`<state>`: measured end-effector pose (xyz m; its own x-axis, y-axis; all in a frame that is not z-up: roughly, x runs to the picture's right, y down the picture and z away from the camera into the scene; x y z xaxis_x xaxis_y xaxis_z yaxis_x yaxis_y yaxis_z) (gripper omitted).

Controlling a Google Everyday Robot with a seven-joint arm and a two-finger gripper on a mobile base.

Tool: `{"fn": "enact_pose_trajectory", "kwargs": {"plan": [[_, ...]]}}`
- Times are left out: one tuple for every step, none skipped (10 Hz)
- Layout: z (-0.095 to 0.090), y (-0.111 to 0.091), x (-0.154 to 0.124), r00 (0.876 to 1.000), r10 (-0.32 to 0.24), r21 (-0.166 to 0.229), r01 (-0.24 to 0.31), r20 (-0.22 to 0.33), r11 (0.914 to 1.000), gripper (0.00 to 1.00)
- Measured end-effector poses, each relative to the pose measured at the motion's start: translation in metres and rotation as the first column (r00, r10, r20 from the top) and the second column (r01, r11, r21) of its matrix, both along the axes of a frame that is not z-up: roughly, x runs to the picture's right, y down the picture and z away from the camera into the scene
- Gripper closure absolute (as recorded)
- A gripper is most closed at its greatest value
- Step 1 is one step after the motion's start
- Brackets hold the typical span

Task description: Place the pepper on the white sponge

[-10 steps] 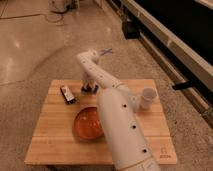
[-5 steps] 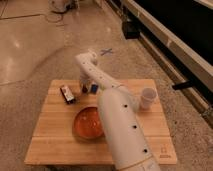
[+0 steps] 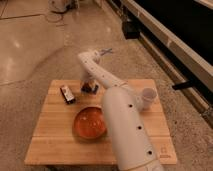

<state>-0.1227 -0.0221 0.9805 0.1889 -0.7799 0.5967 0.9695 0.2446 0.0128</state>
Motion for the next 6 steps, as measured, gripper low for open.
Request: {"fn": "enact_pose_trajectory", "kwargs": {"plan": [[-0.007,-0.005,0.005,1.0,-0.009,0.017,0.009,-0.002,0.9998,0.26],[-0.015,-0.007,0.006,1.0,-0.011,0.025,0.011,0.006,0.9996,0.26],[-0.024,-0.008,0.007,1.0,-0.013,0.03,0.012,0.019,0.9995,0.26],[-0.032,-0.01,0.008,0.999,-0.015,0.036,0.014,0.03,0.9993,0.26],[-0.034,-0.01,0.007,0.999,-0.016,0.036,0.015,0.035,0.9992,0.26],[-0.035,-0.009,0.005,0.999,-0.017,0.036,0.016,0.036,0.9992,0.26]]}}
